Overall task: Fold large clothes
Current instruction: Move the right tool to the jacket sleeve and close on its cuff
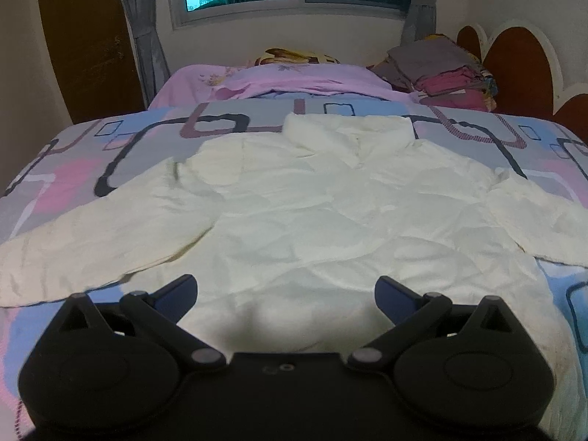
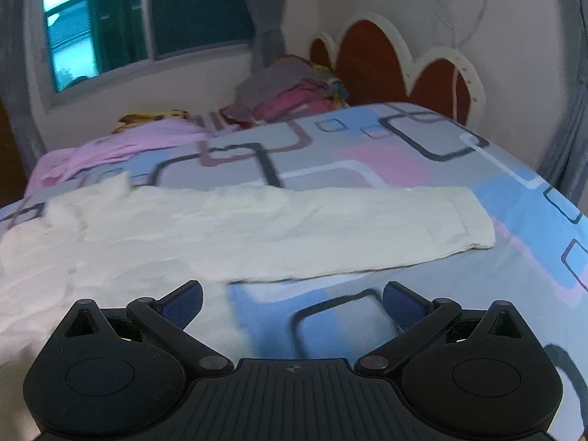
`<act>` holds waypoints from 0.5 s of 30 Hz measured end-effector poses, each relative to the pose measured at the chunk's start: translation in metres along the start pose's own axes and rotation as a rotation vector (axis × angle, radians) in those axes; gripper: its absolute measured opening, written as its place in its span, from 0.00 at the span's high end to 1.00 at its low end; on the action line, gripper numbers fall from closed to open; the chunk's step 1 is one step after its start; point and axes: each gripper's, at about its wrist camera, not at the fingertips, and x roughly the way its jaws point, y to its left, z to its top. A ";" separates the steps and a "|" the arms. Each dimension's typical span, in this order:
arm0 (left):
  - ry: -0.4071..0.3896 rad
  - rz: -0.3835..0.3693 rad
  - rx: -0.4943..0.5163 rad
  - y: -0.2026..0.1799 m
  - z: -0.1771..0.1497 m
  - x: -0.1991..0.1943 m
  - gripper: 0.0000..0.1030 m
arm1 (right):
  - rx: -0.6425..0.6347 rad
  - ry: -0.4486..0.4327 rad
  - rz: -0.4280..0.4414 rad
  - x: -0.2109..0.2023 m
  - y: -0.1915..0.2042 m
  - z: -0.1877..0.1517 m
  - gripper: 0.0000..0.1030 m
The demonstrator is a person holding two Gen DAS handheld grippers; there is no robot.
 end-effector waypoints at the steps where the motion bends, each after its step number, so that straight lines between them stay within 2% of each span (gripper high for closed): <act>1: 0.002 0.001 0.001 -0.005 0.002 0.005 0.00 | 0.019 0.008 -0.005 0.010 -0.013 0.003 0.00; 10: 0.008 0.001 0.040 -0.050 0.015 0.035 0.02 | 0.162 0.073 -0.107 0.078 -0.108 0.020 0.00; 15: 0.024 0.020 0.052 -0.058 0.018 0.045 0.03 | 0.259 0.109 -0.156 0.108 -0.148 0.022 0.01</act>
